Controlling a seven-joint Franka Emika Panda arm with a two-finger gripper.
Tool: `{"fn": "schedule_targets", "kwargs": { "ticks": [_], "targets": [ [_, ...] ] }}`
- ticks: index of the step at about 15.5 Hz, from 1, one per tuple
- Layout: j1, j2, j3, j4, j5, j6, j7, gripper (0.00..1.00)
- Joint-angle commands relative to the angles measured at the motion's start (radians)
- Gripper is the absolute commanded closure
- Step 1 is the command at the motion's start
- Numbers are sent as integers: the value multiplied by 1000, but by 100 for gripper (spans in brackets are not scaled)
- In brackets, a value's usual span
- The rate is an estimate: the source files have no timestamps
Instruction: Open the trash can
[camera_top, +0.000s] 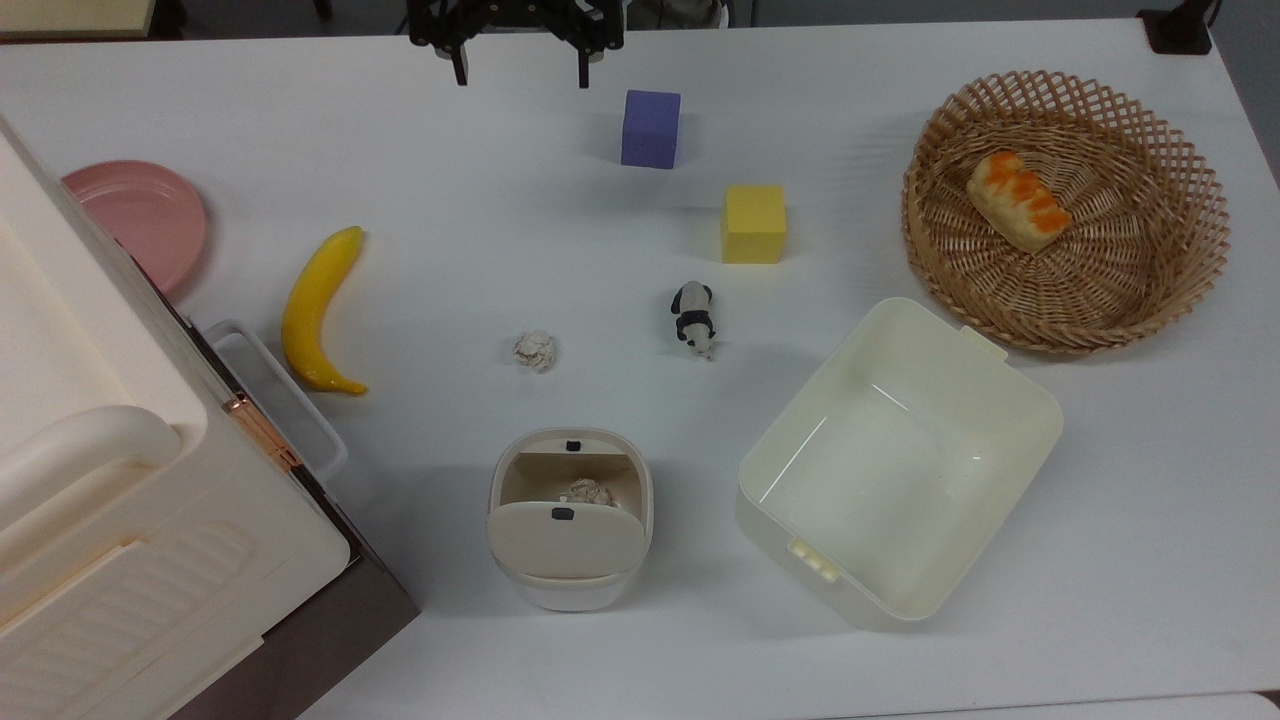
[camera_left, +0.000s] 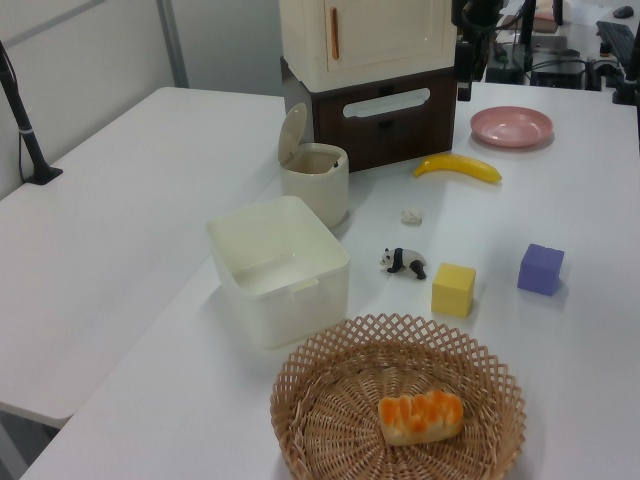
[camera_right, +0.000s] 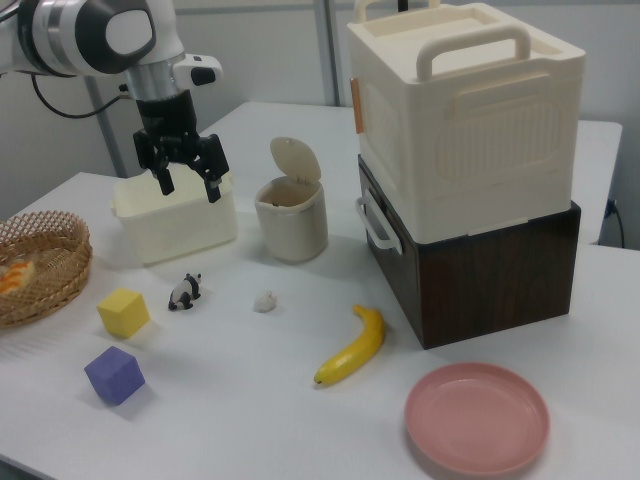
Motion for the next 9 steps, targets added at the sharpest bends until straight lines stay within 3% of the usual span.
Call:
{"fn": "schedule_targets", "kwargs": {
  "ticks": [1,9],
  "targets": [
    [8,-8,-1,-12,20,-47,-131,0],
    [3,3,-2,8,21,-50,-165,0]
  ]
}}
